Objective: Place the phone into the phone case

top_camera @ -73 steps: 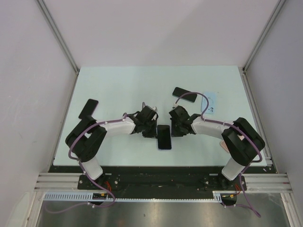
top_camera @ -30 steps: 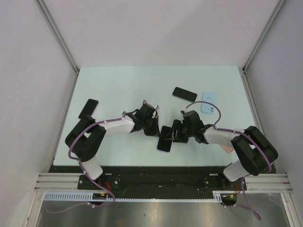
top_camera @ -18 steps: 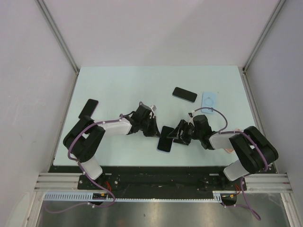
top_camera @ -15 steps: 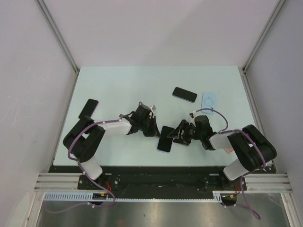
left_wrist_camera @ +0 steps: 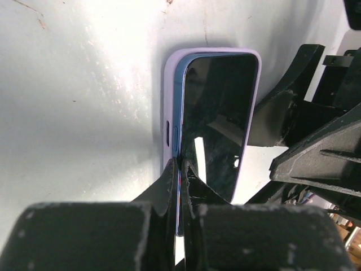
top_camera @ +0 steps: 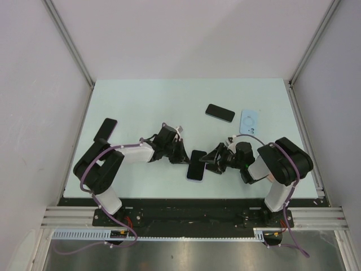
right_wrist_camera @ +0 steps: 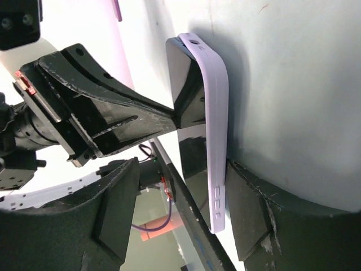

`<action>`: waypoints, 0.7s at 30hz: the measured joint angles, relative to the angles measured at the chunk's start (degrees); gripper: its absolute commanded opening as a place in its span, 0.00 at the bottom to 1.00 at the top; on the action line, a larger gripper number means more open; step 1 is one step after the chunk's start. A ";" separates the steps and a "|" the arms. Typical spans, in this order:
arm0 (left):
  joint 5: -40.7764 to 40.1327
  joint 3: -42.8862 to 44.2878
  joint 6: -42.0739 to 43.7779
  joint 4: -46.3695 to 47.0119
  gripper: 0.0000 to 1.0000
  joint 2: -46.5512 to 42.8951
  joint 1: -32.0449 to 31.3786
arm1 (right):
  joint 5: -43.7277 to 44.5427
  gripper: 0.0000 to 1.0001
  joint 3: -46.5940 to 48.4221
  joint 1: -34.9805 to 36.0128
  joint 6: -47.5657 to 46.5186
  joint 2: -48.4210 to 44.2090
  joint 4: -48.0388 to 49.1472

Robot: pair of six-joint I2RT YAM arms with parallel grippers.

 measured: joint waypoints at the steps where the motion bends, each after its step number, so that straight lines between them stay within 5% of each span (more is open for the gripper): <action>1: 0.17 -0.15 -0.22 0.33 0.03 0.00 0.02 | -0.52 0.64 0.00 0.13 0.79 0.96 1.73; 7: 2.91 -0.72 -1.36 1.53 0.03 0.42 -0.24 | -4.22 0.58 0.17 0.66 6.88 7.17 10.21; 14: 4.20 -0.74 -1.55 0.85 0.06 0.57 -0.87 | -4.98 0.24 -0.44 0.15 8.85 10.97 14.01; 21: 4.63 -0.57 -0.55 -0.48 0.26 -1.46 -0.90 | -5.29 0.05 -0.92 -0.39 8.20 11.63 15.67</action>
